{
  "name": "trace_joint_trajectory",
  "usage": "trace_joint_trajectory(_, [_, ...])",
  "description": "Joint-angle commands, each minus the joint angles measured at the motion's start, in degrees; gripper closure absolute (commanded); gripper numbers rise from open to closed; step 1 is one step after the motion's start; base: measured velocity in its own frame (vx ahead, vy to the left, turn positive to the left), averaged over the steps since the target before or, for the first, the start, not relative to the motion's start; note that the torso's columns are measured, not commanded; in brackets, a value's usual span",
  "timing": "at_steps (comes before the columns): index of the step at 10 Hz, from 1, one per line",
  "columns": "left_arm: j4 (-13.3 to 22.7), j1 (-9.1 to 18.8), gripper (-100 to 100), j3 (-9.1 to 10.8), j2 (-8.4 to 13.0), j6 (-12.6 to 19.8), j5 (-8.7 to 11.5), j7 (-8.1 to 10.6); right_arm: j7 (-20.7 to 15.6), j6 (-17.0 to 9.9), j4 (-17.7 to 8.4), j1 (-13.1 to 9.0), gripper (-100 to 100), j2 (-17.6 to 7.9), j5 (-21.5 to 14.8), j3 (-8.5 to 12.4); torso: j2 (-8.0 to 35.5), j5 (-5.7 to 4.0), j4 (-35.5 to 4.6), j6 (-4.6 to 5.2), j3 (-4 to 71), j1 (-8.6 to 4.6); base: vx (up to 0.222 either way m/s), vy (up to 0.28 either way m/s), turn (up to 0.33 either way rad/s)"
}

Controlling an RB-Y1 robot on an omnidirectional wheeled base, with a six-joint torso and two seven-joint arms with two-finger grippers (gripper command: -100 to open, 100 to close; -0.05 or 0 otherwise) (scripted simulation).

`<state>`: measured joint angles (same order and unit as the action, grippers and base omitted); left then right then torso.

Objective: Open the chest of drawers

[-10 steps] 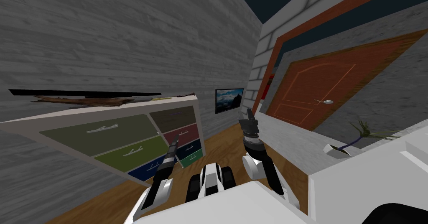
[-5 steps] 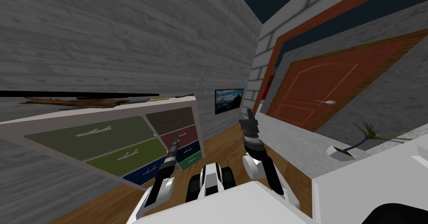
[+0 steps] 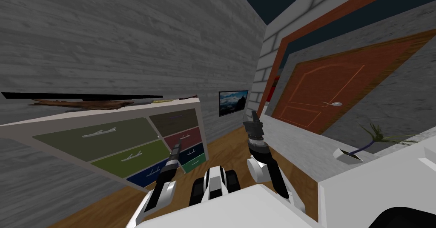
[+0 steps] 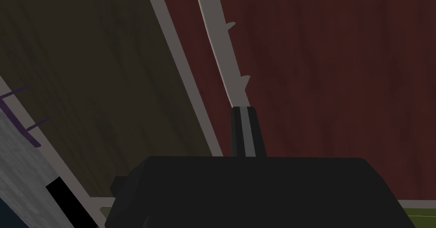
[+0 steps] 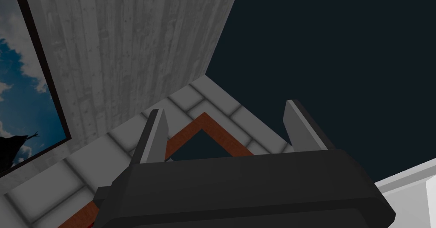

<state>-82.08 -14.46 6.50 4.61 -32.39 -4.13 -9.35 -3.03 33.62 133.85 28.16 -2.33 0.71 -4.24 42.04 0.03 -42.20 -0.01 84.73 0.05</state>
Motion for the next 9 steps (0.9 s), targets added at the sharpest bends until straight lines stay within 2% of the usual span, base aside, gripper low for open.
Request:
trace_joint_trajectory(1, [-0.46, -0.03, -100, 0.53, 2.69, 0.49, 0.35, 0.06, 0.0, 0.0, 0.0, 0.0, 0, 0.0, 0.0, 0.0, 0.1, -0.03, -0.04, 0.0, -0.06, -0.08, 0.014, -0.043, 0.034])
trace_joint_trajectory(2, [-1.36, 0.01, -100, 1.27, 2.17, 1.68, 0.82, -0.01, 0.0, 0.0, 0.0, 0.0, 0, 0.0, 0.0, 0.0, 0.2, -0.06, -0.08, -0.01, -0.13, -0.13, 0.015, -0.101, 0.142])
trace_joint_trajectory(4, [-2.45, 0.07, -100, 2.21, 3.3, 3.19, 1.42, -0.08, 0.0, 0.0, 0.0, 0.0, 0, 0.01, 0.0, -0.01, 0.19, -0.08, -0.08, 0.02, -0.13, -0.24, 0.024, -0.138, 0.088])
trace_joint_trajectory(5, [-2.85, 0.12, -100, 2.63, 1.32, 3.93, 1.7, -0.1, 0.0, 0.0, 0.0, 0.0, 0, 0.01, 0.0, -0.01, 0.23, -0.06, -0.08, 0.01, -0.15, -0.15, 0.021, -0.117, 0.076])
trace_joint_trajectory(6, [-2.93, 0.13, -100, 2.71, 0.5, 4.08, 1.75, -0.11, 0.0, 0.0, 0.0, 0.0, 0, 0.01, 0.0, -0.01, 0.25, -0.01, -0.09, 0.01, -0.16, -0.01, 0.015, -0.088, 0.032])
trace_joint_trajectory(7, [-3.06, 0.15, -100, 2.85, -1.57, 4.32, 1.85, -0.12, 0.0, 0.0, 0.0, 0.0, 0, 0.01, 0.0, -0.01, 0.27, 0.02, -0.09, 0.01, -0.17, 0.09, 0.006, -0.052, 0.018])
trace_joint_trajectory(9, [-3.14, 0.16, -100, 2.94, -3.67, 4.48, 1.91, -0.12, 0.0, 0.0, 0.0, 0.0, 0, 0.0, 0.0, 0.0, 0.29, 0.03, -0.1, 0.0, -0.18, 0.13, 0.0, -0.014, 0.01])
